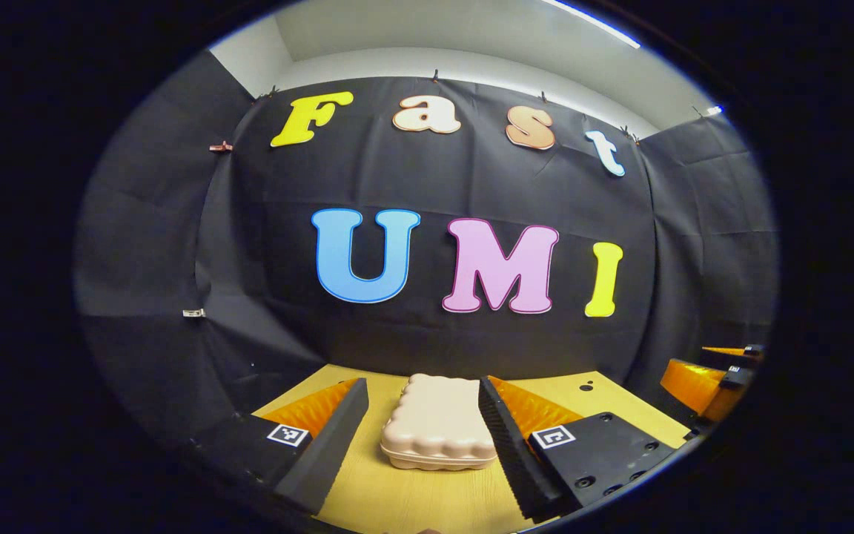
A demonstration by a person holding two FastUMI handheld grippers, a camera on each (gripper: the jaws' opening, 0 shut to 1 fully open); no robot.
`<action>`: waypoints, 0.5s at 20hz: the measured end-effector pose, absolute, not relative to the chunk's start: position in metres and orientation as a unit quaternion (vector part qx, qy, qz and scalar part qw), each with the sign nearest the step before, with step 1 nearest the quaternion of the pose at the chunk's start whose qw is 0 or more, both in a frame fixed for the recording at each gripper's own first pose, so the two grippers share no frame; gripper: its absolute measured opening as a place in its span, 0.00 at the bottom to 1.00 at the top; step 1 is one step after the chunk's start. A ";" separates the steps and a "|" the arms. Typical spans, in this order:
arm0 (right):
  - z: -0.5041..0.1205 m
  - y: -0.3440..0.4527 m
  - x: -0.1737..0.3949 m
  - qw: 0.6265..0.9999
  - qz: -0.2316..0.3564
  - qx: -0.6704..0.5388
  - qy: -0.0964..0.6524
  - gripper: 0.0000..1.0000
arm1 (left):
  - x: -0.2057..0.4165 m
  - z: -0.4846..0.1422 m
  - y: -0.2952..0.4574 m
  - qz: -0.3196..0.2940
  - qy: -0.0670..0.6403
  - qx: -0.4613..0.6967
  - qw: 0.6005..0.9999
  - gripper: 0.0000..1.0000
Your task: First open the suitcase, pack the skin care products into it, and then close the suitcase.
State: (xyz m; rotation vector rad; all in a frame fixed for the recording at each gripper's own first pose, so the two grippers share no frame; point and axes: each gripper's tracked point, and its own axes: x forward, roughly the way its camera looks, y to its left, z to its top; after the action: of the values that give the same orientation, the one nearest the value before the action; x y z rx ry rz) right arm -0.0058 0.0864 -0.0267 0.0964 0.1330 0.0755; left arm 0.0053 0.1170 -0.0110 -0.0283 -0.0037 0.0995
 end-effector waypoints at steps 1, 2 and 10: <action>-0.028 0.088 -0.006 0.996 0.041 0.042 0.063 0.93 | 0.004 -0.007 0.119 0.050 -0.006 -0.012 0.999 0.94; -0.031 0.091 -0.007 0.996 0.044 0.038 0.068 0.97 | 0.003 -0.003 0.123 0.053 -0.013 -0.012 0.998 0.94; -0.016 0.089 0.000 0.997 0.034 0.061 0.027 0.97 | 0.007 0.023 0.126 0.047 -0.081 0.034 0.995 0.96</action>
State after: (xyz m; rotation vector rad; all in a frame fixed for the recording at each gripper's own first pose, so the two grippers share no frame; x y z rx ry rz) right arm -0.0003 0.0888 -0.0158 0.1229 0.0547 0.0675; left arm 0.0069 0.1256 0.0231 0.0682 -0.1617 0.0949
